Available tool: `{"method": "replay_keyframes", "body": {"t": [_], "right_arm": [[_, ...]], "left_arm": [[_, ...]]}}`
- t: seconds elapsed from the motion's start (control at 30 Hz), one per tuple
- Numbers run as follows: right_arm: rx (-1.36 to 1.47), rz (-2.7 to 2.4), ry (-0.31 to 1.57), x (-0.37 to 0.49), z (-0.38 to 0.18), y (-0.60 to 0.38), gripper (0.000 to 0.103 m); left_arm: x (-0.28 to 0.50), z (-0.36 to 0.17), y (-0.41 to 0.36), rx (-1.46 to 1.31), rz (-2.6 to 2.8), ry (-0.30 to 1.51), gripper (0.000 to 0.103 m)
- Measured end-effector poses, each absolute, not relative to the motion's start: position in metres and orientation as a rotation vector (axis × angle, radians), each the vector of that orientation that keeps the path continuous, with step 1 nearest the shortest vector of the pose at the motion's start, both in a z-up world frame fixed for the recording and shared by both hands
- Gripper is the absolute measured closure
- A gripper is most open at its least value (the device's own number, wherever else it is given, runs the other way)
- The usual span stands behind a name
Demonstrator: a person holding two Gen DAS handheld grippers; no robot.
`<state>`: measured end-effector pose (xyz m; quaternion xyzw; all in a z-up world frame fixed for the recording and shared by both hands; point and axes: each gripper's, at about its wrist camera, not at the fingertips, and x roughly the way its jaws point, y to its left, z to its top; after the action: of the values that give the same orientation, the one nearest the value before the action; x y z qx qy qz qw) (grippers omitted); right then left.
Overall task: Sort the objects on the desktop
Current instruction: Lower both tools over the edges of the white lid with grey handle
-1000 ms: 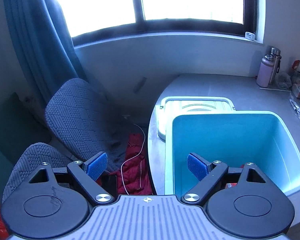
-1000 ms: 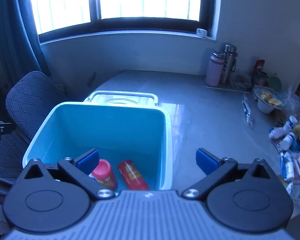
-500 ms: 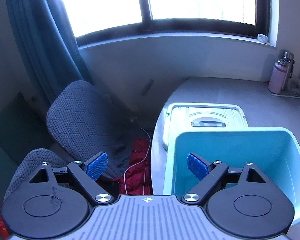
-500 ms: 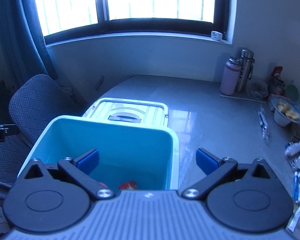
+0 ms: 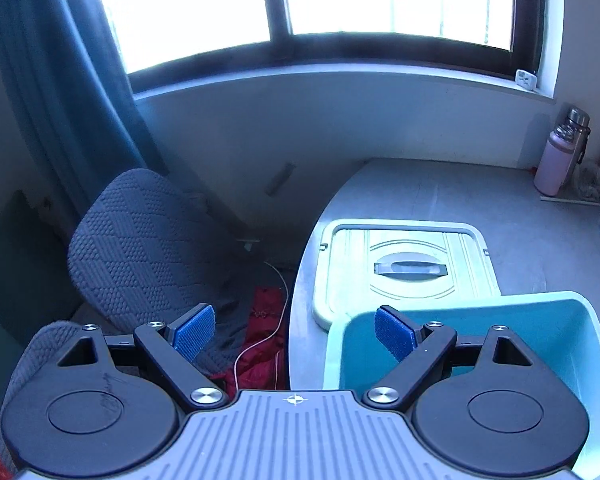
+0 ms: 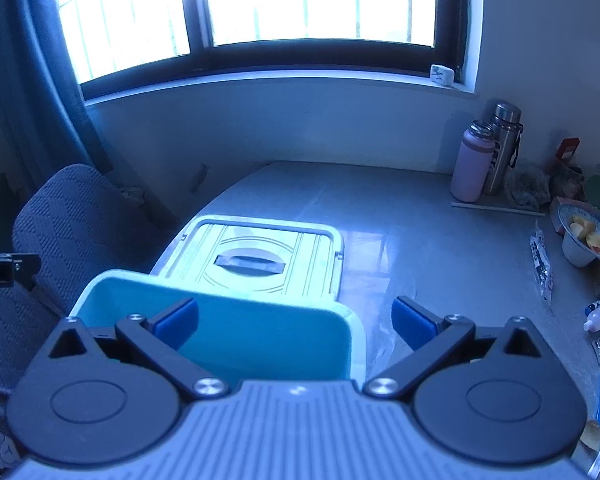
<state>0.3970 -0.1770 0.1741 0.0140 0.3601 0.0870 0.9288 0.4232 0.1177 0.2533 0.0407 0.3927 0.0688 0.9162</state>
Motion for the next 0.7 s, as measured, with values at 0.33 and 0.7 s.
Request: {"method": "replay_keyframes", "body": {"t": [0.33,0.7], "right_arm": [[0.034,0.120,0.777,0.436,0.173,-0.147,0.000],[0.014,0.094,0.820,0.478,0.170,-0.124,0.000]], "left_arm": [[0.485,0.241,0.140,0.122,0.086,0.859,0.014],[0.539,0.221,0.151,0.112,0.015,0.904,0.014]]}}
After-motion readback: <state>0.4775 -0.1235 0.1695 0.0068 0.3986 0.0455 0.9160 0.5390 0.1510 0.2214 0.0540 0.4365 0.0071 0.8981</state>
